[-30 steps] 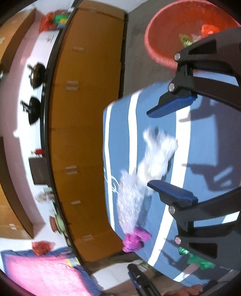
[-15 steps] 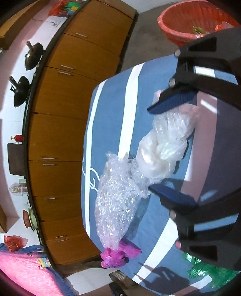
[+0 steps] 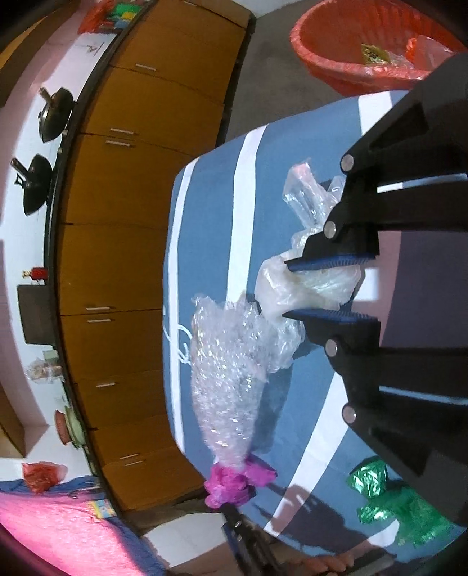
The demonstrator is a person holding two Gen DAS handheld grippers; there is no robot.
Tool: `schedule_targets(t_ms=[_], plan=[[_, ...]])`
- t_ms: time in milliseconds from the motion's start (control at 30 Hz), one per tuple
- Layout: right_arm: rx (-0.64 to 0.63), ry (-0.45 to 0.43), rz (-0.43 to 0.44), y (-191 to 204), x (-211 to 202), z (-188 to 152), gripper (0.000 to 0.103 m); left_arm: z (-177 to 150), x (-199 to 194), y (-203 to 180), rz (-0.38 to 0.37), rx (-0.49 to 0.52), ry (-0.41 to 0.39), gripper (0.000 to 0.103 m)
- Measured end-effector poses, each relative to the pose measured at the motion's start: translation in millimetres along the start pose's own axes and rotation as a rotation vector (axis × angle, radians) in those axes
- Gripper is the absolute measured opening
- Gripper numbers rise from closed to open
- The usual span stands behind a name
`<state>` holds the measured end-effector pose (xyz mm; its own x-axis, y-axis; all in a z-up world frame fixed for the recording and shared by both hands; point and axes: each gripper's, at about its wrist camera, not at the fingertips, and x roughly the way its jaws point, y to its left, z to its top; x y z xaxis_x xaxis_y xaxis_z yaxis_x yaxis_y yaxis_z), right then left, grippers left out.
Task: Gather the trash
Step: 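Grasp a clear plastic bag with the right tool while the left tool grasps the pink bag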
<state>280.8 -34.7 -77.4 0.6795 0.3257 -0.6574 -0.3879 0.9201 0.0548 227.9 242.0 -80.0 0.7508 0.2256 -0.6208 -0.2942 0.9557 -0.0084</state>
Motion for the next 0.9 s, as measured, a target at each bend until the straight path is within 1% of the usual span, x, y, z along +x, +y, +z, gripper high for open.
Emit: schedule_targets(t_ms=[133,233,367,433,533,567,600,733,800,900], plan=[[0.024,-0.005,0.006,-8,-6,0,0.021,2,10,-2,0.016,0.020,0.027,0.070],[0.023,-0.010,-0.001,-10,-11,-2,0.021,4,18,-3,0.017,0.023,0.045,0.068],[0.049,-0.012,-0.015,-19,-16,-7,0.021,6,20,-5,0.012,0.035,0.044,0.067],[0.059,-0.011,-0.021,-22,-18,-9,0.021,7,24,-6,0.006,0.046,0.050,0.064],[0.074,-0.013,-0.027,-25,-20,-10,0.021,6,29,-7,-0.008,0.053,0.064,0.055],[0.076,-0.014,-0.028,-26,-21,-10,0.021,6,30,-7,-0.013,0.056,0.068,0.046],[0.077,-0.016,-0.029,-26,-21,-11,0.021,7,30,-7,-0.015,0.058,0.070,0.040],[0.083,-0.021,-0.031,-27,-22,-12,0.021,7,31,-8,-0.024,0.063,0.077,0.034],[0.087,-0.025,-0.032,-26,-24,-12,0.021,8,32,-9,-0.027,0.064,0.080,0.027],[0.093,-0.033,-0.036,-27,-27,-12,0.021,7,30,-9,-0.020,0.062,0.074,0.023]])
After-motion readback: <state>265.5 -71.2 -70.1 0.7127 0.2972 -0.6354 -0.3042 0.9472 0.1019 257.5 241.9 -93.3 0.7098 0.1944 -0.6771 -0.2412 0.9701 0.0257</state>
